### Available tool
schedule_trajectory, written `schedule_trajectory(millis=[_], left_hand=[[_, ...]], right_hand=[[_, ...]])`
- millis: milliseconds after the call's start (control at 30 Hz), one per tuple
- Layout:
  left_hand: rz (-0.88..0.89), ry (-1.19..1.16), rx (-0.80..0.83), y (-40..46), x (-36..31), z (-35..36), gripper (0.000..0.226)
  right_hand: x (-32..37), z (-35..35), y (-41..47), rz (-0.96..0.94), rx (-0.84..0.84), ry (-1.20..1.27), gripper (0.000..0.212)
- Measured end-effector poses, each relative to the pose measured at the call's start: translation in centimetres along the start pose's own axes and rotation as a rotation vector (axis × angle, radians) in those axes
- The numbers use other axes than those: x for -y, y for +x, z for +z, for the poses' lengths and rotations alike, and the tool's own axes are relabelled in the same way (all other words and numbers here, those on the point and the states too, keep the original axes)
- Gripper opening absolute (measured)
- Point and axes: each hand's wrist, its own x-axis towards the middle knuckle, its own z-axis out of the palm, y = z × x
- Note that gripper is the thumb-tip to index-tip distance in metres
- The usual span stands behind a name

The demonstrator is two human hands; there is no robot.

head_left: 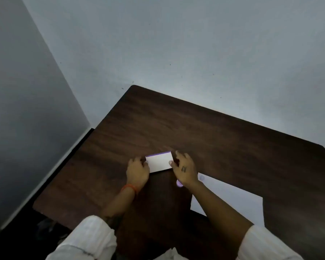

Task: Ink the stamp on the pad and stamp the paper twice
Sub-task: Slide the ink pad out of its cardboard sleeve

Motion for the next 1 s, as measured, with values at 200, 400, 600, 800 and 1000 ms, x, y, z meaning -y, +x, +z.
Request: schedule_trajectory(millis=[200,400,600,800,1000], left_hand=[[0.024,-0.035,0.071,0.3,0.3,0.5,0.033],[0.025,-0.023,0.038,-0.2,0.1,0.3,0.036],[0.063,-0.003,-0.075,-0.9,0.6,-1.9,0.037],[0.064,0.034,-0.192,-1.9,4.6,-4.8,0.026],[-0.016,0.054,-0.192,-3.0,7.4,-5.5,0.04]], right_hand=[[0.6,0.4,0.3,0.017,-0.018,-0.026,0.038],[1.2,1.0,-0.1,0.007,-0.067,-0.027,0.045],[3.4,1.6,-1.3,-0.043,-0.133,0.029,0.046],[6.1,4.0,-3.0,-0.185,-0.047,0.089,0.049],[6.9,6.4,-4.3,-0.232,0.103,0.026,0.055]])
